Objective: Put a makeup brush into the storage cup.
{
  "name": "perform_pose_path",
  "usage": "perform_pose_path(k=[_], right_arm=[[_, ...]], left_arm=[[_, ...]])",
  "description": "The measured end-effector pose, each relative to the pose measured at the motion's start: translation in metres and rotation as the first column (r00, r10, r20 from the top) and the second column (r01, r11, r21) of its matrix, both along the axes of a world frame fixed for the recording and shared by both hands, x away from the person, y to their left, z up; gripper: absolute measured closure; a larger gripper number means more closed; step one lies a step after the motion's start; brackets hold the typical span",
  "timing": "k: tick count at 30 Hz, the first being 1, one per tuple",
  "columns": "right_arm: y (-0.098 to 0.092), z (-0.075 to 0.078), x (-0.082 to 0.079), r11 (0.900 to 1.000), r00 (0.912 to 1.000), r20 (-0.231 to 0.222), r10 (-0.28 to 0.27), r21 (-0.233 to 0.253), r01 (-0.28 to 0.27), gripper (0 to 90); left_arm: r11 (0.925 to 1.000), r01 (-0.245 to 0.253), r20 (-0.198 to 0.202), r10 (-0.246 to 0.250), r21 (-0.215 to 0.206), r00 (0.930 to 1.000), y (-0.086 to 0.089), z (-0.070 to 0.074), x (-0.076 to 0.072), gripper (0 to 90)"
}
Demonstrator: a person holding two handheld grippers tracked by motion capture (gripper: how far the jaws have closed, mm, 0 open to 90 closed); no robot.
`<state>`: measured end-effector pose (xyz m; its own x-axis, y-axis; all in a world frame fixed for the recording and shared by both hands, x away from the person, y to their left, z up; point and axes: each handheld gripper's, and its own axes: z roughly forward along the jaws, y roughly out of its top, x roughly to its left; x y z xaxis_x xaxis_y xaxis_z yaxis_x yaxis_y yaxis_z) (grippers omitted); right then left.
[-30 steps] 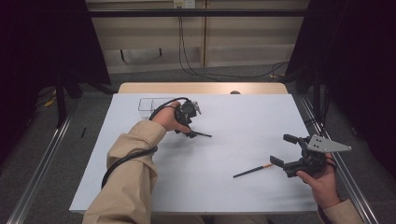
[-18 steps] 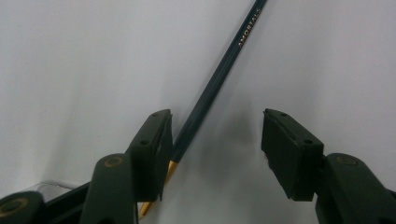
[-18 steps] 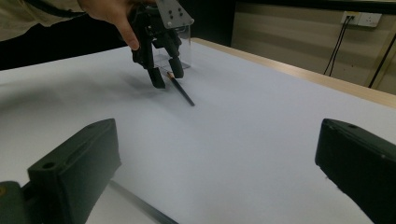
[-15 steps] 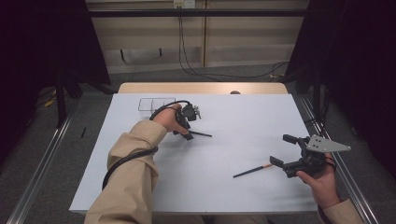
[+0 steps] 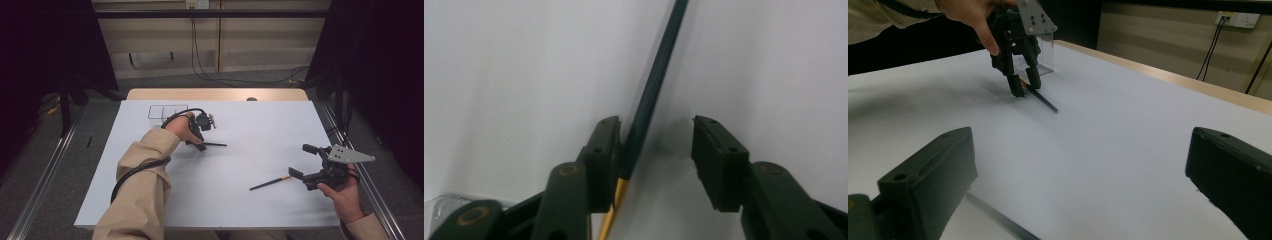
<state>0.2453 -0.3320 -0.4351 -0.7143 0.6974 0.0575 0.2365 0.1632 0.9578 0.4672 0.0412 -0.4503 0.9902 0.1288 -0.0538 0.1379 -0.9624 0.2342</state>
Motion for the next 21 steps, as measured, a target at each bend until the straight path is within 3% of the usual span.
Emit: perform_pose_path(k=[3,7,11,21], right_arm=[[-0.0001,0.0001,-0.0001,1.000,1.0000,0.001,0.000,0.000,0.000,0.0],[0.0001,0.0000,-0.0001,1.000,1.0000,0.001,0.001,-0.001,-0.001,0.0],[0.0005,0.0001,-0.0002,1.000,1.0000,0.000,0.002,-0.006,-0.002,0.0],[0.0009,-0.0007,0.0008,1.000,1.0000,-0.006,0.006,-0.013,-0.006,0.0]], left_arm=[[0.9997,0.022,-0.011,-0.022,0.012,0.9997,-0.0006,0.0009,-0.0016,68.4],[0.9998,0.008,-0.025,-0.007,0.018,0.9997,-0.0007,0.0008,-0.0015,72.2],[0.9992,0.009,-0.041,-0.008,0.039,0.9991,-0.0037,0.0010,-0.0021,82.7],[0.9980,-0.015,-0.035,0.017,0.061,0.9992,-0.0072,0.0024,-0.0057,83.4]])
